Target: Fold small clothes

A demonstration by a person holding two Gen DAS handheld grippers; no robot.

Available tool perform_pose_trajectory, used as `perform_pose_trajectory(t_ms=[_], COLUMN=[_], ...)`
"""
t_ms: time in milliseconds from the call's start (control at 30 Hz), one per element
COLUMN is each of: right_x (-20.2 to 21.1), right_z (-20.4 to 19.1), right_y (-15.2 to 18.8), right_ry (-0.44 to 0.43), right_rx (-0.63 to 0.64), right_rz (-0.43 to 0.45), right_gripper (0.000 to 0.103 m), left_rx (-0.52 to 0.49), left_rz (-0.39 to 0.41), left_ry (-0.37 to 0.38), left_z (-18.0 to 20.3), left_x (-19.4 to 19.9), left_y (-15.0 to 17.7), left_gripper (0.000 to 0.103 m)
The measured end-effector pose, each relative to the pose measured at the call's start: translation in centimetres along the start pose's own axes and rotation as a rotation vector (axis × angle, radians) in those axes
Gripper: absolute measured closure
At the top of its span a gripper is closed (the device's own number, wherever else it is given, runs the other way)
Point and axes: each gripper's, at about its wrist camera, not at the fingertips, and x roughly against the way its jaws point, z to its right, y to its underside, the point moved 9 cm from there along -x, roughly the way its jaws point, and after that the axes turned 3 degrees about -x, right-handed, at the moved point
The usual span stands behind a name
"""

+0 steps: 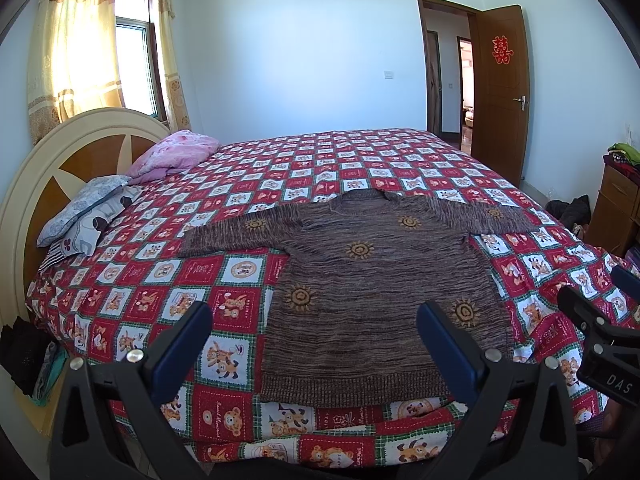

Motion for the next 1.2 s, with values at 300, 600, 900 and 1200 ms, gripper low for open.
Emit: perform_pose_trajectory(t_ms=[300, 600, 900, 1200], right_x=[-0.1, -0.1, -0.3, -1.4], right_z=[0.0, 0.0, 0.0, 0.4], right_y=[0.0, 0.0, 0.2, 0.1], right_ry=[0.000, 0.000, -0.001, -0.010], right_rx=[0.001, 0.001, 0.005, 0.012], right_rz=[-0.002, -0.003, -0.006, 0.001], right_gripper=[0.001, 0.001, 0.001, 0.001], left_rx=[0.000, -0.001, -0.001, -0.011], left_rz=[-0.001, -0.001, -0.003, -0.024], left_ry=[0.000, 0.001, 0.001, 0.010], left_z=[0.0, 0.0, -0.1, -0.2], left_x=[0.0, 0.0, 0.0, -1.3], left_y=[0.0, 0.0, 0.1, 0.9], left_gripper=[0.000, 0.000, 0.000, 0.000])
